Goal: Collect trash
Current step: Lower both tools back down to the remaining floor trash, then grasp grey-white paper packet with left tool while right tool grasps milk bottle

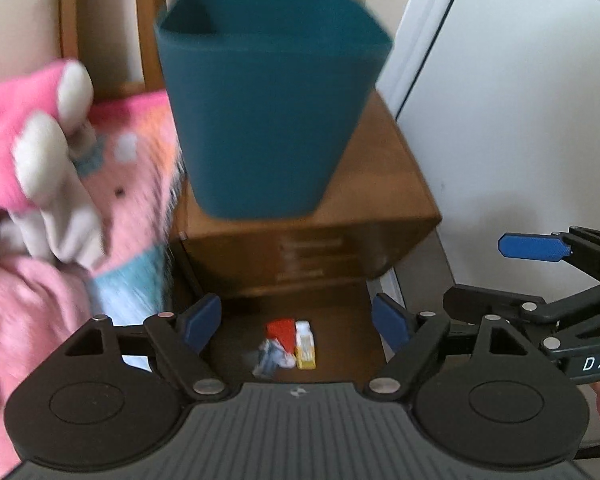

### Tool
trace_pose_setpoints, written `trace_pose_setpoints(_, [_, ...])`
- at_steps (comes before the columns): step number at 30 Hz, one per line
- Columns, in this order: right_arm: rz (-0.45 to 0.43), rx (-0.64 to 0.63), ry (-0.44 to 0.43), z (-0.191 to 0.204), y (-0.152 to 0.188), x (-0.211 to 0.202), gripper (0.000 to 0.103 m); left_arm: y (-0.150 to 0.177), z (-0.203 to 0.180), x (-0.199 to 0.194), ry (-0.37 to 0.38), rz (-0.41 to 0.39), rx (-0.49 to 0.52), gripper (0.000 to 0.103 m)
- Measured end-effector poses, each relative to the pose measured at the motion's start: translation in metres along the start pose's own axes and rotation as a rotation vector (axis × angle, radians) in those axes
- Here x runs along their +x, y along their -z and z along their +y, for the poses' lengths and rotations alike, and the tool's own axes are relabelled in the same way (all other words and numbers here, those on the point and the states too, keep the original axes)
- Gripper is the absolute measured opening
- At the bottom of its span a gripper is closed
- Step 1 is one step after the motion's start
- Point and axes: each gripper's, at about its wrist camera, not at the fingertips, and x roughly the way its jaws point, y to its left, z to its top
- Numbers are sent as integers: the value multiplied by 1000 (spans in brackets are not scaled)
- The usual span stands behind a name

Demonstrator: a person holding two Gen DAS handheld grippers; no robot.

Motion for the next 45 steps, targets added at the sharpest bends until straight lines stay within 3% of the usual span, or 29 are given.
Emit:
trace_pose_setpoints(7, [87, 44, -4, -41, 58, 65, 99, 46, 1, 97, 49, 114, -41, 101])
trace_pose_setpoints(13, [126, 66, 17, -86, 109, 139, 99, 93, 10, 209, 2, 201, -87, 101])
trace_pose_setpoints(20, [231, 120, 76, -133, 180, 261, 98, 152, 36, 348, -52, 303, -194, 101])
trace_pose_setpoints(26, [314, 170, 89, -160, 240, 364, 95, 197, 48, 446, -132, 352, -182, 101])
trace_pose_setpoints(38, [489, 114, 96, -175, 318, 526, 85, 248, 71, 579, -179, 425, -112, 101])
trace_pose_setpoints(45, [521, 164, 95, -181, 335, 565, 77, 253, 76, 611, -160, 430, -118, 100])
